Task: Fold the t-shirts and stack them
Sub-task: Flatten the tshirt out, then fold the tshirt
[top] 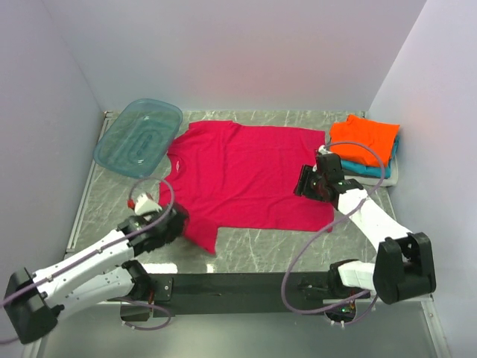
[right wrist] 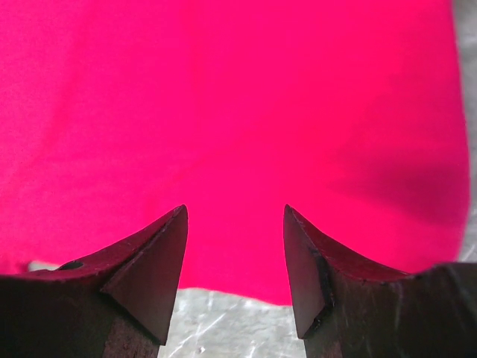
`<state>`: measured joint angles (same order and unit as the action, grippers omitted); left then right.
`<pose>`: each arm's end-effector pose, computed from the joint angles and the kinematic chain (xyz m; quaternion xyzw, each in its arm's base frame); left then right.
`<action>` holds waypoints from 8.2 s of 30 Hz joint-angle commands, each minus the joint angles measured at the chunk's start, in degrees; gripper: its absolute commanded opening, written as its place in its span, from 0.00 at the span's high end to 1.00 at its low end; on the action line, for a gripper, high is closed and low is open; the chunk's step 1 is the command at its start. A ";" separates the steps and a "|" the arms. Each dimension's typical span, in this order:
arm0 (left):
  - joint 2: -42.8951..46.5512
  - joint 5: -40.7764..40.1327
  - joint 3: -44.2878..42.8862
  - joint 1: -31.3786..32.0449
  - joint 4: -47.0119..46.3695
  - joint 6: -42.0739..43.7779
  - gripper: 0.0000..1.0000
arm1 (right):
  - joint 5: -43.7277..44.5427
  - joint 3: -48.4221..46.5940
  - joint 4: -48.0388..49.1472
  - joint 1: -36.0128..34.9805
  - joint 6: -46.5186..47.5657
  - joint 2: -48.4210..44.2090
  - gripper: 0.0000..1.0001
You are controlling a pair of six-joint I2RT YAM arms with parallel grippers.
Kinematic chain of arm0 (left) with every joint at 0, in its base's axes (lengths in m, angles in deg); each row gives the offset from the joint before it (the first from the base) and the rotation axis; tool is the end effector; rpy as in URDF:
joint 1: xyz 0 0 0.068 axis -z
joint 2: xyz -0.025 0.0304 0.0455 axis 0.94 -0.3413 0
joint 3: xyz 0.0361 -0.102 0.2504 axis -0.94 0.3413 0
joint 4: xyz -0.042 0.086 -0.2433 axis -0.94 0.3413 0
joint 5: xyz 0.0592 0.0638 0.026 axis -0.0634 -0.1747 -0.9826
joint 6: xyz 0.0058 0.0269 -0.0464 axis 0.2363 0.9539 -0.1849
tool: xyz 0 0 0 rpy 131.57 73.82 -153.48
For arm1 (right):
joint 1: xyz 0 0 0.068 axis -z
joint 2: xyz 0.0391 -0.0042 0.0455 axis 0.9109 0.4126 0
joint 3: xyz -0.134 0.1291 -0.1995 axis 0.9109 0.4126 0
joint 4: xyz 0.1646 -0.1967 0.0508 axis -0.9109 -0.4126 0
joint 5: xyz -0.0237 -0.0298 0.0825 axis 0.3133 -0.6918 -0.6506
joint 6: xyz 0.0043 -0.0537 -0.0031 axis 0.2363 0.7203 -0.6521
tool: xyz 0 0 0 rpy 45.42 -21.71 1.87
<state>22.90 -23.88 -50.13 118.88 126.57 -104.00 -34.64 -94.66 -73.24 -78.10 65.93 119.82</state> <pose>0.1077 -0.0961 0.2098 -0.4064 0.8518 -0.1211 0.3075 0.2435 0.0563 0.2210 0.0693 0.9336 0.1346 0.3247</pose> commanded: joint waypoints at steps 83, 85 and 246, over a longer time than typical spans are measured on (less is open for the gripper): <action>3.55 21.74 -7.33 -38.20 -18.47 49.46 0.99 | 16.73 10.13 -19.35 -6.87 -23.93 3.44 0.80; 3.90 21.74 -7.15 -38.20 -18.56 49.38 0.99 | 16.65 9.78 -19.44 -6.87 -23.75 3.88 0.93; -24.40 27.80 3.47 -39.08 -47.38 42.70 0.39 | -6.91 -50.16 6.57 -37.54 6.22 44.02 0.51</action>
<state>-1.91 5.36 -48.29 80.09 81.96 -59.22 -40.93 -141.58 -71.12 -115.26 70.65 160.65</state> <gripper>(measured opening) 0.616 0.495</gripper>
